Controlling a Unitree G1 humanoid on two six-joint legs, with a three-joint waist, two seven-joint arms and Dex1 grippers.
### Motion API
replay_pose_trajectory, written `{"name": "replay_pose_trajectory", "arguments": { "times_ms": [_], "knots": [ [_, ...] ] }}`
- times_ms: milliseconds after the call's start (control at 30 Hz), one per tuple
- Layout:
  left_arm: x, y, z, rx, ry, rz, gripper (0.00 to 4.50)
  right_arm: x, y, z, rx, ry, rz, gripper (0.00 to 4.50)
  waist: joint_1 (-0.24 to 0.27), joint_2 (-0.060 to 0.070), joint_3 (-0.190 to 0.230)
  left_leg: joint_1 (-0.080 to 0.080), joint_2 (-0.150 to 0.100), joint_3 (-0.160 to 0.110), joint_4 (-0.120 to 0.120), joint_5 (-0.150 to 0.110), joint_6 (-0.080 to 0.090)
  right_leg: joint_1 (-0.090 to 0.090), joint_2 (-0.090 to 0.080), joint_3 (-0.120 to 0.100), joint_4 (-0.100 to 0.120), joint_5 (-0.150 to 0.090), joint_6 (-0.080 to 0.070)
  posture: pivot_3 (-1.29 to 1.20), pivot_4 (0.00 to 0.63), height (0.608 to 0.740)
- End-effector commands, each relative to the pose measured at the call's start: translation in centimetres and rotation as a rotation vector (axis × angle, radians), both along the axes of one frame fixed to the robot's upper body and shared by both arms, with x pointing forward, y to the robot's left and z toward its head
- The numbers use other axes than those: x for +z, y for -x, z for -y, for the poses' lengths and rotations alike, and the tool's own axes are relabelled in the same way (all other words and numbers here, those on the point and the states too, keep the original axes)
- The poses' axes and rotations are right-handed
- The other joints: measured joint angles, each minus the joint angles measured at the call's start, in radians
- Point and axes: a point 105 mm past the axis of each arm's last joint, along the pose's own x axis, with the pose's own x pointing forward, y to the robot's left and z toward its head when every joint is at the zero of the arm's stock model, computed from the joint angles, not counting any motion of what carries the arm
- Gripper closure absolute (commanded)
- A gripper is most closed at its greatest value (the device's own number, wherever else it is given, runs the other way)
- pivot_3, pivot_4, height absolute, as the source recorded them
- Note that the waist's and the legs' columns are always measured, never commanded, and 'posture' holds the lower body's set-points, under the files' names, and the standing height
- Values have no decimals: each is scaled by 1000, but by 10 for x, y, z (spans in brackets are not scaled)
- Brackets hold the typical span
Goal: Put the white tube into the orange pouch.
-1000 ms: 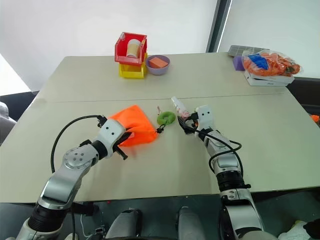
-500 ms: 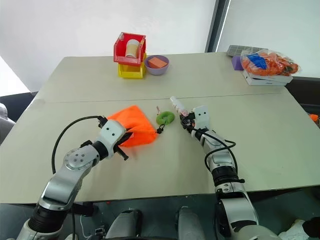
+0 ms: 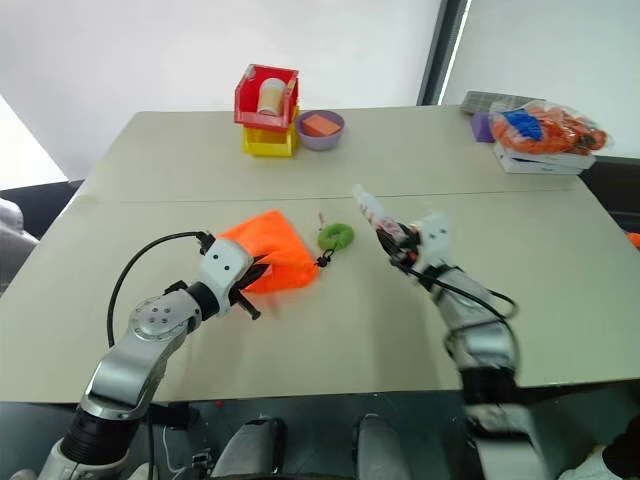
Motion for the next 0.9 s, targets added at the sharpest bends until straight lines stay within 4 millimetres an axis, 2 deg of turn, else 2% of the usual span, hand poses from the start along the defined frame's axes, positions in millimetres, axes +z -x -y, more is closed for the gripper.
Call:
{"name": "replay_pose_trajectory", "arguments": {
  "times_ms": [33, 133, 233, 300, 367, 500, 700, 900],
  "knots": [
    [13, 2, 0, -15, 59, 10, 4500, 16, 59, -12, 259, -1, -54, 3342, -3, 0, 0, -1, 0, 0, 0, 0, 0, 0, 0, 0, 0, 0, 0, 0, 150, 740],
    [13, 3, 0, -26, 77, -9, 4500, 10, 85, -18, 340, -2, -149, 3342, -19, -1, 1, 1, 1, 0, 0, -1, 2, -1, 0, 0, 0, -1, 2, 0, 150, 740],
    [13, 4, 3, -44, 78, -19, 4500, 4, 99, -34, 389, 0, -203, 3342, -27, -1, 1, 2, 0, -2, 2, -1, 2, -1, 2, 1, 0, 0, 0, 0, 150, 740],
    [14, 5, 5, -58, 80, -23, 4500, 1, 102, -46, 404, 15, -210, 3342, -28, -2, 1, 2, 0, -3, 3, -2, 1, -2, 2, 0, -1, 0, -1, 0, 150, 740],
    [14, 5, 7, -61, 83, -23, 4500, 1, 101, -49, 402, 16, -207, 3342, -28, -2, 1, 1, 0, -3, 3, -2, 0, -3, 1, 0, -4, 0, -1, 0, 150, 740],
    [19, 6, 10, -78, 88, -12, 4500, -1, 91, -79, 411, -5, -175, 3342, -30, -3, 2, 0, -1, -1, 6, -2, -1, -4, -2, 0, -7, 0, -1, 0, 150, 740],
    [23, 7, 13, -94, 78, 2, 4500, -4, 74, -88, 385, 16, -153, 3342, -5, -3, 1, -1, -1, -2, 0, -1, 1, -4, 0, 0, -3, 3, -4, 0, 150, 740],
    [26, 11, 18, -120, 77, 11, 4500, -1, 59, -110, 412, 20, -105, 3342, -7, -3, 1, -1, -1, -3, -1, -1, 1, -4, 1, 0, -3, 1, -3, 0, 150, 740]
  ]
}}
